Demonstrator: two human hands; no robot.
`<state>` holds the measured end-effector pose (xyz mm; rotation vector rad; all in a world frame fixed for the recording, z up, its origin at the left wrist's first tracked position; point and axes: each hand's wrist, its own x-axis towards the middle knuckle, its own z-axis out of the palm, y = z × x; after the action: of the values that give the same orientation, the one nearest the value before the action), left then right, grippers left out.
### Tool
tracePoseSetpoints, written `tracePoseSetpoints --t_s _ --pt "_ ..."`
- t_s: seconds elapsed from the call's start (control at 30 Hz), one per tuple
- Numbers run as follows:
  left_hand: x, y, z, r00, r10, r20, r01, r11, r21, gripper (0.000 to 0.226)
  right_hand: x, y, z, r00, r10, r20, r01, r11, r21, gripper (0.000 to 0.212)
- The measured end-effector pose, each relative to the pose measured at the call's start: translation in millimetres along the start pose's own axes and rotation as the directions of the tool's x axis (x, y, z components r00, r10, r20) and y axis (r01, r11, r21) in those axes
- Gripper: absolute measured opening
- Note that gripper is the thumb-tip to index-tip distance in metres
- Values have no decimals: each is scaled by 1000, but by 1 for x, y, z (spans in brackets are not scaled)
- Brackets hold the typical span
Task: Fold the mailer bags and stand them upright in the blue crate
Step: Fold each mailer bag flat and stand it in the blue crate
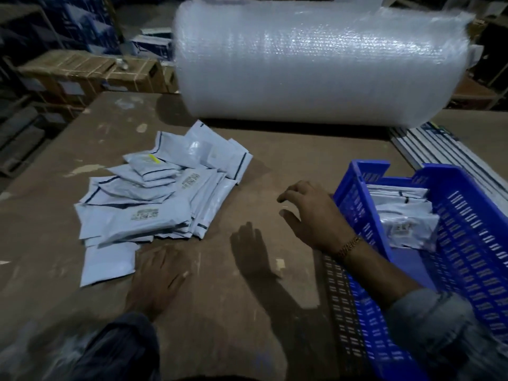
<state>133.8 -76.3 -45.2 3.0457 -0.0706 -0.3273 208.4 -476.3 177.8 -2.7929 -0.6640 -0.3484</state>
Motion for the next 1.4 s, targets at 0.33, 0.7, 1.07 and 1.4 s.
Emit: tracePoseSetpoints --t_s 0.33,0.7,1.07,1.4 --pt "-8 -30 -4 997 -25 75 44 964 -262 86 64 -115 117 991 -53 126 35 990 138 29" --pt "1 -39 4 987 -39 157 63 987 -149 95 119 -184 225 960 -138 245 123 990 75 70" --pt "-3 -33 -14 979 24 202 18 978 -207 123 68 -165 201 982 116 -150 -111 993 36 46" --pt "-8 -31 -9 994 16 110 7 979 -203 96 -73 -113 180 911 356 -209 -361 932 12 63"
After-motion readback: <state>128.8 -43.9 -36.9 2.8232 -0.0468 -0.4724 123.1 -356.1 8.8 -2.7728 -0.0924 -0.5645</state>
